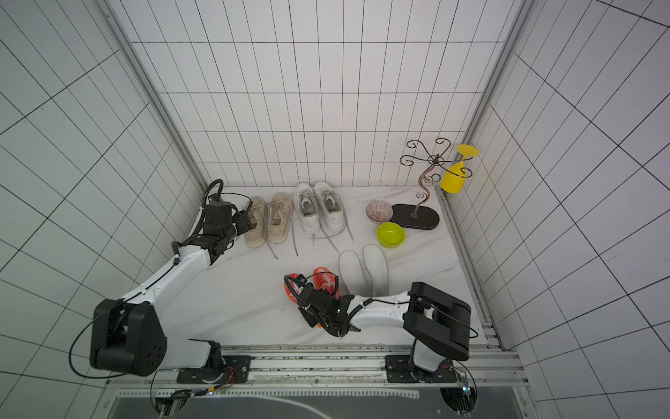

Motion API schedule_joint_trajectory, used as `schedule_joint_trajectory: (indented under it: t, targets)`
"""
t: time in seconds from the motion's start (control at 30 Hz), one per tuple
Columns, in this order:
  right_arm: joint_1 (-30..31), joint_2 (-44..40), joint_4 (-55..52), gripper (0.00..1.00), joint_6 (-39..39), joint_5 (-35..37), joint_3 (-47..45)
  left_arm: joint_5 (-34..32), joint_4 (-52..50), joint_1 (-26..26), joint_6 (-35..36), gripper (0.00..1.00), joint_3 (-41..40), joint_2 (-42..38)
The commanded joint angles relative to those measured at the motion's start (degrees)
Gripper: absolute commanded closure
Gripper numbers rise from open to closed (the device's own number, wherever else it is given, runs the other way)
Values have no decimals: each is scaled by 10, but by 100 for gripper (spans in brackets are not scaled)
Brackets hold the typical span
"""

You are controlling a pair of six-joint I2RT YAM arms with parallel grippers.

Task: Remove the insole from the shoe
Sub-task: Place the shoe at the center of the board.

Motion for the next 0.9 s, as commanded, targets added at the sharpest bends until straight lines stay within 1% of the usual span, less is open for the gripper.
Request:
schedule_joint_trajectory:
  t: [0.0,0.1,0.17,0.27,0.4,0.43,0.47,0.53,0.63,0.7,0.8,0.87]
  targets:
    - [5,-42,2,36,-4,-11,19,45,40,0,-12,15,-16,-25]
    - [-1,-62,7,33,3,-6,4,61,34,-5,-15,15,-25,-39]
    - [-6,-58,1,33,5,-7,2,61,35,-11,-16,15,-32,-44]
    - [-8,-48,-1,35,8,-12,0,66,41,-21,-17,15,-44,-53]
    - [-8,-37,-16,44,15,8,4,64,45,-37,-18,15,-54,-68]
    - [-8,-33,-17,47,12,11,6,61,45,-39,-17,15,-57,-70]
    - [-8,-28,-20,53,9,12,7,61,47,-40,-17,15,-60,-71]
    - [-8,-16,-18,64,-3,-6,11,60,51,-40,-17,15,-67,-74]
    - [-8,16,-13,72,-31,-61,29,69,58,-40,-16,15,-72,-71]
    - [-8,44,-29,77,-36,-69,51,82,58,-41,-14,15,-72,-69]
    - [-8,63,-31,78,-46,-84,70,80,69,-44,-13,15,-87,-80]
    - [-6,57,-28,77,-48,-85,76,68,73,-45,-9,15,-95,-85]
